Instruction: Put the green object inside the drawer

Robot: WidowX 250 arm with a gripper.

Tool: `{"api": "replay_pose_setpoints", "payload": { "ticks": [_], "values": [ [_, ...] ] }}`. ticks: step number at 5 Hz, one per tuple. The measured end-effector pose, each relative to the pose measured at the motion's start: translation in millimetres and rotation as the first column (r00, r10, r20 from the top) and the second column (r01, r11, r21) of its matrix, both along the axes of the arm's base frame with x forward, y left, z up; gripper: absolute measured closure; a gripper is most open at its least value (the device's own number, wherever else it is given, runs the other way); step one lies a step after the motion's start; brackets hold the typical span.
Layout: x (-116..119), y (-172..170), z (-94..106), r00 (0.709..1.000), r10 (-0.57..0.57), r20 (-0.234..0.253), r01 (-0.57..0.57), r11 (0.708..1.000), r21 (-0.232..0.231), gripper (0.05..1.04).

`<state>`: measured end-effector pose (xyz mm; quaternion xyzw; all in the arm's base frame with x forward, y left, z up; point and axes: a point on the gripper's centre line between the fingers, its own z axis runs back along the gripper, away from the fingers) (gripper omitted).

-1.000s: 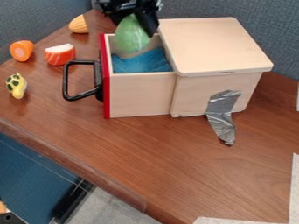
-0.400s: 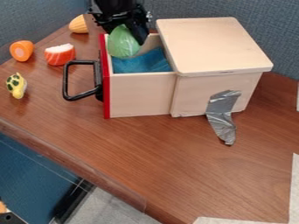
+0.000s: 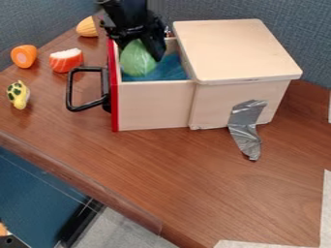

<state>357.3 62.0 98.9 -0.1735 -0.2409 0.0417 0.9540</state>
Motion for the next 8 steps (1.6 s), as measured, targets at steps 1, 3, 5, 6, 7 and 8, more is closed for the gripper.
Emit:
{"api": "replay_pose_setpoints", "payload": {
  "ticks": [1, 3, 5, 6, 7, 8],
  "values": [
    [-1, -2, -14.3, 1.0, 0.01, -0.02, -0.01, 1.0, 0.002, 0.396],
    [-1, -5, -14.2, 1.0, -0.003, -0.013, 0.003, 1.0, 0.005, 0.078],
    [-6, -9, 28.4, 0.998, -0.036, 0.043, 0.038, 0.998, -0.049, 0.083],
    [-14, -8, 57.3, 0.996, -0.052, 0.067, 0.056, 0.996, -0.074, 0.083],
    [-27, -4, 76.7, 0.996, -0.094, 0.004, 0.094, 0.993, -0.067, 0.083],
    [-47, 0, 77.9, 0.981, -0.159, -0.114, 0.157, 0.987, -0.029, 0.083]
  ]
}}
